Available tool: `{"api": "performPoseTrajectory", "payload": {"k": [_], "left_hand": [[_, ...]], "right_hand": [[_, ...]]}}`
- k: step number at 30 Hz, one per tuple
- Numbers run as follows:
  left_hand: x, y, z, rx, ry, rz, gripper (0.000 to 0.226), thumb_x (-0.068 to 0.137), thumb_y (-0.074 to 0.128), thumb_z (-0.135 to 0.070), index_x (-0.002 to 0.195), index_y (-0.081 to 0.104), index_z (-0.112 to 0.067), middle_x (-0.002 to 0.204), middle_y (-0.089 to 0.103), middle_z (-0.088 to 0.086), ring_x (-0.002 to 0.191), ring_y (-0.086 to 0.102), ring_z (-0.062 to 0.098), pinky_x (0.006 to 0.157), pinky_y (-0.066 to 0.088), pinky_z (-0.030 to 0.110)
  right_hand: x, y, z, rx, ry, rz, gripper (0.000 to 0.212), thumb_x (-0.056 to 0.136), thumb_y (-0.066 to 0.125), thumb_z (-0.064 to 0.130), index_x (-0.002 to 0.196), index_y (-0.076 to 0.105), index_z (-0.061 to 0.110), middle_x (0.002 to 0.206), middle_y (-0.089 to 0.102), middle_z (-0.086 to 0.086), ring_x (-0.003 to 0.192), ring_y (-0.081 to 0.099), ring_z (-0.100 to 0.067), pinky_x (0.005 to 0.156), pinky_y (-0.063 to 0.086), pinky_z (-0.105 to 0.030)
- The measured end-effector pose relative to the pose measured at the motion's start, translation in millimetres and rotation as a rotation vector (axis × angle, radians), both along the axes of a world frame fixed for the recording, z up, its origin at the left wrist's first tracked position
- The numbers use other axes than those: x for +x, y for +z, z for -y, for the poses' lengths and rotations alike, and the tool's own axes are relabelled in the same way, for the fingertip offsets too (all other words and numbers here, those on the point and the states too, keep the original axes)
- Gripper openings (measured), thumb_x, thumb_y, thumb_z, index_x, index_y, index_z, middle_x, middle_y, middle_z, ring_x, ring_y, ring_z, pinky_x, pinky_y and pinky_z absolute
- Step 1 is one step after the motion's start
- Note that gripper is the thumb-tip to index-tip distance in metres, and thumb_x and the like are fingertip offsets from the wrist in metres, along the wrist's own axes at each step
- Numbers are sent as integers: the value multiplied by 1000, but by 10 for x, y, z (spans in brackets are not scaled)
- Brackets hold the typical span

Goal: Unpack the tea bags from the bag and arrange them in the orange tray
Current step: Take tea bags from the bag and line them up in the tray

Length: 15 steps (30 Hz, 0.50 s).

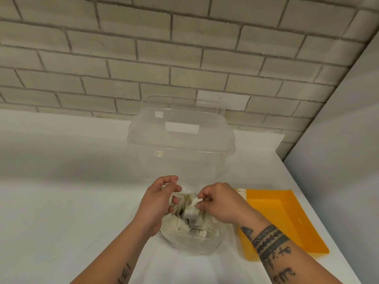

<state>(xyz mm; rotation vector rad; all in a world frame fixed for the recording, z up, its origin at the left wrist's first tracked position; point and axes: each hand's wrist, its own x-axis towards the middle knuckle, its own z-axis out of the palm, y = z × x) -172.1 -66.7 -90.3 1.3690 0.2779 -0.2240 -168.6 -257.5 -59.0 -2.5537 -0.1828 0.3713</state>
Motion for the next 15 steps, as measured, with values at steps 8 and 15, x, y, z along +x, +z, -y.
{"api": "performPoseTrajectory", "payload": {"k": [8,15], "left_hand": [[14,124,-71,-24,-321,7,55,91,55,-68,119,69,-24,95,72,4,72,63,15,51,37,26],[70,79,-187,-130,-186,-32,27,104,53,-20,127,63,-11,86,70,8,70,65,21,46,35,23]], "right_hand": [[117,257,-201,304,-5,26,8,90,73,27,96,71,31,76,73,10,64,65,0,61,49,-18],[159,153,-236,492,-194,97,15,93,69,23,106,66,31,90,75,10,69,69,-5,68,50,-19]]}}
